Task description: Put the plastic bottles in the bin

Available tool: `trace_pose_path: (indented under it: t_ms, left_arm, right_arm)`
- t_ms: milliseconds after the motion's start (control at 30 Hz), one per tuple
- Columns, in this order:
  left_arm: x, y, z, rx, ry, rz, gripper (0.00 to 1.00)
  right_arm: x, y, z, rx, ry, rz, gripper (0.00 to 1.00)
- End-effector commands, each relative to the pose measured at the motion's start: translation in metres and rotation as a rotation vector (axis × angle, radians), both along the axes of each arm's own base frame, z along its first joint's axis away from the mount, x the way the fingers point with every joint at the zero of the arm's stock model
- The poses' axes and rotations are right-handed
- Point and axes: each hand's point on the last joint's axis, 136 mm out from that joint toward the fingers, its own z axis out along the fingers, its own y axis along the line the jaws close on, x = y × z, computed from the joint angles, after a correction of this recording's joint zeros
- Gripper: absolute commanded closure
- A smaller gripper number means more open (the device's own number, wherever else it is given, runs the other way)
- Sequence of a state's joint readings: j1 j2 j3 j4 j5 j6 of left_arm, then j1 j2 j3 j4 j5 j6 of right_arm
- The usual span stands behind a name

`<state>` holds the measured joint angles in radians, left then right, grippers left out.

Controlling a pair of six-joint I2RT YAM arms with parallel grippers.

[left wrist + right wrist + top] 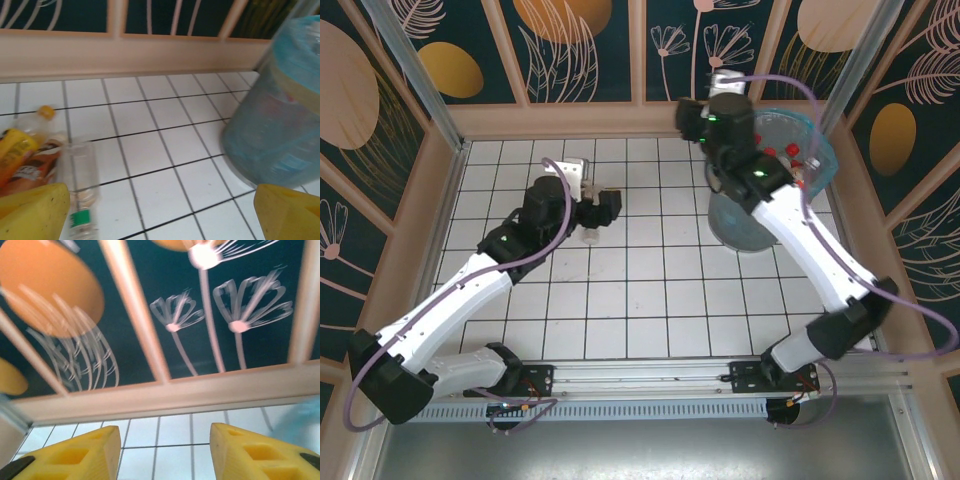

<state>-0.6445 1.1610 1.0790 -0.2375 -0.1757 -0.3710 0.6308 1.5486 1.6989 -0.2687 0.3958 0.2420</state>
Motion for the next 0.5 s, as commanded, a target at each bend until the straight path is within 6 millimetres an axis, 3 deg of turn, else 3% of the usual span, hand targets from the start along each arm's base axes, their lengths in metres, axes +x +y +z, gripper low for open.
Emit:
trace_pose_path:
  t_ms: [0, 167, 200, 267, 367, 467]
  left_arm:
    - [0.003, 0.025, -0.018, 0.031, 0.052, 0.072, 0.05]
    - [0.020, 0.069, -0.036, -0.009, 0.085, 0.161, 0.05]
    - [0.022, 0.080, -0.053, -0.010, 0.119, 0.184, 0.06]
    - [0.027, 0.094, -0.068, -0.031, 0.152, 0.208, 0.06]
    - [0.032, 0.103, -0.083, -0.067, 0.183, 0.222, 0.05]
    - [0.032, 0.106, -0.094, -0.079, 0.198, 0.228, 0.04]
  right_arm:
    - [0.021, 0.061, -0.049, -0.020, 0.071, 0.087, 0.46]
    - [0.042, 0.131, -0.124, 0.006, 0.172, 0.197, 0.40]
    - [0.047, 0.142, -0.143, 0.007, 0.196, 0.202, 0.38]
    - [0.053, 0.163, -0.181, 0.003, 0.262, 0.226, 0.36]
    - [0.059, 0.184, -0.235, -0.021, 0.363, 0.230, 0.25]
    - [0.058, 0.198, -0.273, -0.049, 0.390, 0.225, 0.21]
